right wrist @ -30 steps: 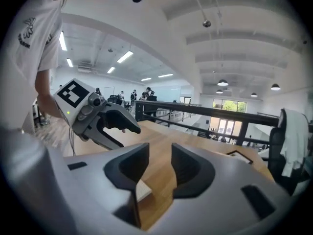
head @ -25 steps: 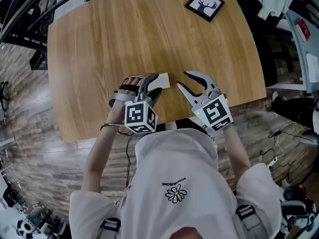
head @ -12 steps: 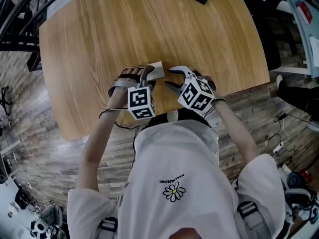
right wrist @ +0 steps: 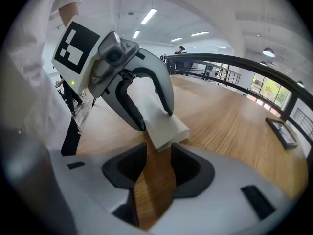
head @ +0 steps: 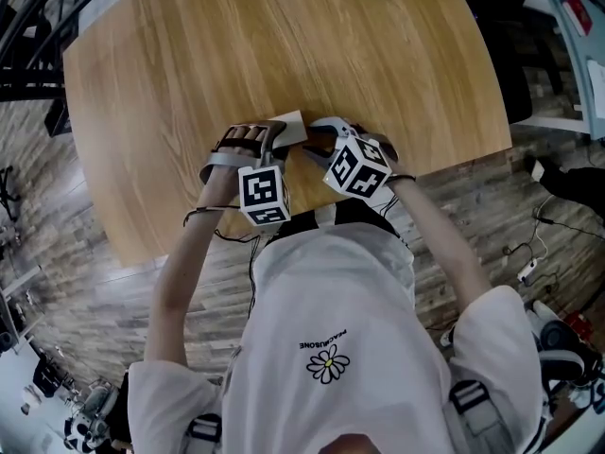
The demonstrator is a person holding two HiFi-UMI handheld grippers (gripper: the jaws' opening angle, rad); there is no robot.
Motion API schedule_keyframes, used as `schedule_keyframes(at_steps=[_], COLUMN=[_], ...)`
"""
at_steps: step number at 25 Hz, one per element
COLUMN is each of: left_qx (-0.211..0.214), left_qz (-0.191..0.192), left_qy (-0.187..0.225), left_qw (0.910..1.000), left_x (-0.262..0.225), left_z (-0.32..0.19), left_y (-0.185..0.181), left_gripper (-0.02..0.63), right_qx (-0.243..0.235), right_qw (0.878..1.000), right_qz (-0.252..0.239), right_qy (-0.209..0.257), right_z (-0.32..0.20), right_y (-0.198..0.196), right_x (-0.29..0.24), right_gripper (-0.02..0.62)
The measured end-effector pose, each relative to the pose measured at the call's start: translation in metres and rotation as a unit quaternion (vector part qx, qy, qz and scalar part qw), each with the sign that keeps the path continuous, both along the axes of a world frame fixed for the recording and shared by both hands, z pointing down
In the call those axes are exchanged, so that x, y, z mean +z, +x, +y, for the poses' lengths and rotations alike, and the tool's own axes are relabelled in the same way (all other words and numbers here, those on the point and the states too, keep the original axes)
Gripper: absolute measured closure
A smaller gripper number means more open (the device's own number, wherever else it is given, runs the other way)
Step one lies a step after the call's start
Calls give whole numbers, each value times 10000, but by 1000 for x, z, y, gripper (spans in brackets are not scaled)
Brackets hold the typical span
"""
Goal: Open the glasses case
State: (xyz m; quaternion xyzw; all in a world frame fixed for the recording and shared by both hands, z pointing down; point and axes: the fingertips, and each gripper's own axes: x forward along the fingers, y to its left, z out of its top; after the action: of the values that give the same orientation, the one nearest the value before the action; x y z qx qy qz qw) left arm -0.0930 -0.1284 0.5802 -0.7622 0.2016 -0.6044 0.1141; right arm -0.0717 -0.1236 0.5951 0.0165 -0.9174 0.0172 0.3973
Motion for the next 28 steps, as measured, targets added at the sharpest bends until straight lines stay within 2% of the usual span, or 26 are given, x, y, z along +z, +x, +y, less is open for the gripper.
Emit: schedule_keyframes(at_steps=[3, 9, 17, 23, 28], left_qx=[-30, -137, -258, -285, -258], left_qz=[22, 122, 345, 548, 721], left_qy=[-51, -212, -646, -986, -1455], left_qw=[10000, 9996, 9970, 9932, 9864], left_x=[0, -2, -3, -6, -9], left_z=[0, 0, -3, -5, -8], left_y=[0, -1, 1, -1, -4], left_gripper=[368, 379, 383, 385, 388], right_qx=[39, -47, -258, -237, -227], right_qw=[9999, 9995, 9975, 9979, 9978], right_qz=[-9, -7, 48, 65, 102], right_qy=[137, 323, 650, 608, 611], right_z=[-3, -3, -6, -6, -6], right_y=[-3, -4, -1, -2, -3], right_x=[2, 3, 3, 3, 4], right_gripper=[468, 476, 487, 493, 494])
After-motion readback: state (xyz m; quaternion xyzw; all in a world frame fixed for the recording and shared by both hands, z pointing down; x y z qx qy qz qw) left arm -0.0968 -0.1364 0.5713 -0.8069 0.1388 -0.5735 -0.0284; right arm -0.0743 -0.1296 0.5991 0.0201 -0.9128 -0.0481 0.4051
